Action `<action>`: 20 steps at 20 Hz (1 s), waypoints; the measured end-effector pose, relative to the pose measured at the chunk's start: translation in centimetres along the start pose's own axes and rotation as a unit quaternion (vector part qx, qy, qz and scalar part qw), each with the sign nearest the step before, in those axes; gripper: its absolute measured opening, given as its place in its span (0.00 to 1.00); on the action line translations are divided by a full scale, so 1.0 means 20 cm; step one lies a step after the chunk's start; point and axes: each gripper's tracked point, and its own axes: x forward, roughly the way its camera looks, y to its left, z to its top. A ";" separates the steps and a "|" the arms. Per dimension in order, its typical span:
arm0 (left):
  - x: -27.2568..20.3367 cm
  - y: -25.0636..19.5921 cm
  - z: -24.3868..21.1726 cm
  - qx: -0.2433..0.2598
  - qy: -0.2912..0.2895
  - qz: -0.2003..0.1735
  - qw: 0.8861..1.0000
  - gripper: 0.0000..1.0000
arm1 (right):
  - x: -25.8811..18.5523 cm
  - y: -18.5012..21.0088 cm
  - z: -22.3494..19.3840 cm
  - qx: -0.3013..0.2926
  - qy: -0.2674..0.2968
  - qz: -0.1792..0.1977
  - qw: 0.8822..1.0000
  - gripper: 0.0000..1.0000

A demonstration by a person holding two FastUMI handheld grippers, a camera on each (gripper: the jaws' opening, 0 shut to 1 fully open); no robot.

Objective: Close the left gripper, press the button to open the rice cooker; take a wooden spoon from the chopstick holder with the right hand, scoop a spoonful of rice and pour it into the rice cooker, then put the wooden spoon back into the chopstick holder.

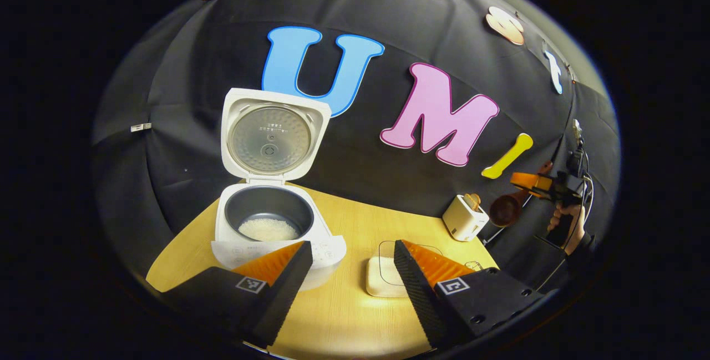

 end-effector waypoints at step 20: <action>-0.01 -0.25 -0.04 -0.035 0.016 0.038 0.999 0.96 | 0.07 -0.66 -1.04 0.087 0.128 -0.062 0.986 0.19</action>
